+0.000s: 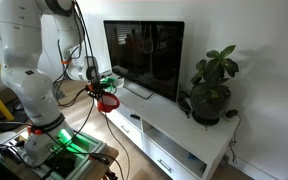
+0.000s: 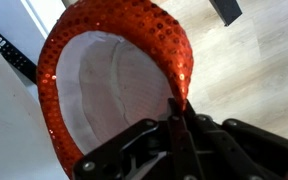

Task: Place the orange hat in the middle shelf of the television stand

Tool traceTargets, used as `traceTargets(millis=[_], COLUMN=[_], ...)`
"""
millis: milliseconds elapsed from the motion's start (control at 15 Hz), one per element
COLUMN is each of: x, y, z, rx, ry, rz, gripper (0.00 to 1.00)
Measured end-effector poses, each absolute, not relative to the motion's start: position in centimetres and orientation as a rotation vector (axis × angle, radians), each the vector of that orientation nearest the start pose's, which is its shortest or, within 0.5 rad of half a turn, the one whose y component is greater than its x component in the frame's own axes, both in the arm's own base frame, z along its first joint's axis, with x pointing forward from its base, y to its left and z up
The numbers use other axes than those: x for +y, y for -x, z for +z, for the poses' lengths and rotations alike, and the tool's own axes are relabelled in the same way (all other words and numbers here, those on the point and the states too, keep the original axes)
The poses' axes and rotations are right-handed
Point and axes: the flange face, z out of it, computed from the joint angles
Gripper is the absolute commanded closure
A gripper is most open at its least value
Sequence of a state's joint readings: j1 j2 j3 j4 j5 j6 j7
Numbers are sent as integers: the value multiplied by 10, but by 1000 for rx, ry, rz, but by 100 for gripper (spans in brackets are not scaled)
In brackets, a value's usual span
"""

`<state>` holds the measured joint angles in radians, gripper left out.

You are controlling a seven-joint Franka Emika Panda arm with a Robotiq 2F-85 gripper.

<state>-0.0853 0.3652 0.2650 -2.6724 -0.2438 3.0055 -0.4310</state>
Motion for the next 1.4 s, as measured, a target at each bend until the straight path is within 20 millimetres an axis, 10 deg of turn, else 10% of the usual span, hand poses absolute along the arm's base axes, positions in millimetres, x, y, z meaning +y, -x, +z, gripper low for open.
traceTargets(millis=[733,1400], x=[101,137], y=[-383,-373], z=[118,60], rx=[-1282,-1930], ry=[2790,2651], rz=[25,260], gripper=[99,99])
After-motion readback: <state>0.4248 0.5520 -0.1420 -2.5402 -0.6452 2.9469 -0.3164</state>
